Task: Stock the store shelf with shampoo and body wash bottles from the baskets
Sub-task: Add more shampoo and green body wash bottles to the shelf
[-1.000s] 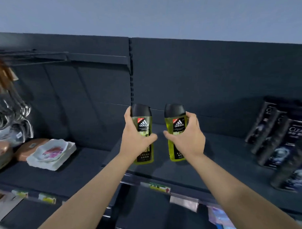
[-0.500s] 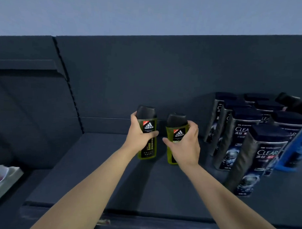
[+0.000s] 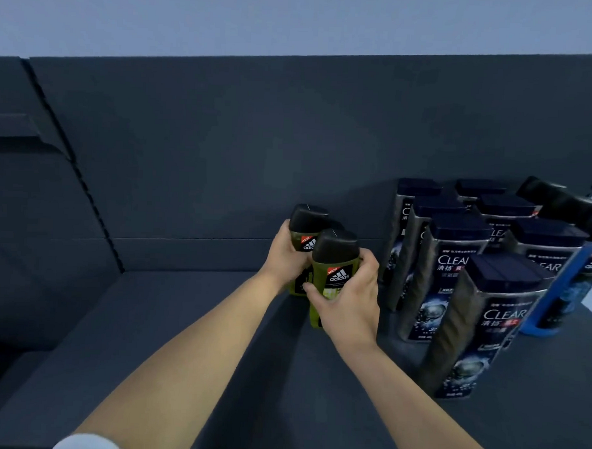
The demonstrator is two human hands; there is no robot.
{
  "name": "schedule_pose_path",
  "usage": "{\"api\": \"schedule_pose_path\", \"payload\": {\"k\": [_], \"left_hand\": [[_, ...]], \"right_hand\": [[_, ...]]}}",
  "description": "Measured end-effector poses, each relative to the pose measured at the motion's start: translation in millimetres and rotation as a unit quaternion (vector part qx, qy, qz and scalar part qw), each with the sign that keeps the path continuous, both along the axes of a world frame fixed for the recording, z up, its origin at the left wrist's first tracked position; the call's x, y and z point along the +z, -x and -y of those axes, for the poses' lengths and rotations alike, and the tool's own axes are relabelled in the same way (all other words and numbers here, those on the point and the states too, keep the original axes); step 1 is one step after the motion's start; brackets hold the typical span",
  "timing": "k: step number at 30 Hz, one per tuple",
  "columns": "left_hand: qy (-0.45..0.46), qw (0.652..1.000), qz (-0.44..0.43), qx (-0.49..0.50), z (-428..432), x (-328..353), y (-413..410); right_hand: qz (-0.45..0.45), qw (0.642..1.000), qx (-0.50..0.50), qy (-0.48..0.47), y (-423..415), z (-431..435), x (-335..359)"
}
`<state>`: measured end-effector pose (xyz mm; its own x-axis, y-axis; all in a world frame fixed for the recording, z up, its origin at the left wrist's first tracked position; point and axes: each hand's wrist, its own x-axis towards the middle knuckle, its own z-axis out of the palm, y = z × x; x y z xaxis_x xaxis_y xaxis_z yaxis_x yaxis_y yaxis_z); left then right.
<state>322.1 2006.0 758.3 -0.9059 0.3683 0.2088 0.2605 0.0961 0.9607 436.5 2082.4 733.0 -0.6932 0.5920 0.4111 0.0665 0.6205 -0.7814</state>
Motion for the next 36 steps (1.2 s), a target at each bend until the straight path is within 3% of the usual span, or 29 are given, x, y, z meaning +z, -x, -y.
{"api": "schedule_pose_path", "payload": {"k": [4,7,17,26,30,36], "left_hand": [[0.135,0.99,-0.038,-0.025,-1,-1,7],[0.18,0.982,-0.041,-0.037,4,-1,15],[0.12,0.992,-0.037,-0.009,3,-5,28],[0.193,0.98,-0.023,-0.038,-4,-2,24],[0.279,0.959,-0.02,-0.031,1,-2,21],[0.288,0.956,0.025,0.043,35,-6,21]], "right_hand": [[0.003,1.0,-0.008,-0.01,-1,0,-2],[0.002,1.0,-0.012,-0.016,0,1,-4],[-0.008,0.999,-0.022,-0.038,1,2,-7],[-0.004,0.998,-0.04,-0.052,2,5,-8],[-0.004,0.997,-0.06,-0.052,3,8,-7],[-0.022,0.998,-0.042,-0.042,9,7,-10]]}}
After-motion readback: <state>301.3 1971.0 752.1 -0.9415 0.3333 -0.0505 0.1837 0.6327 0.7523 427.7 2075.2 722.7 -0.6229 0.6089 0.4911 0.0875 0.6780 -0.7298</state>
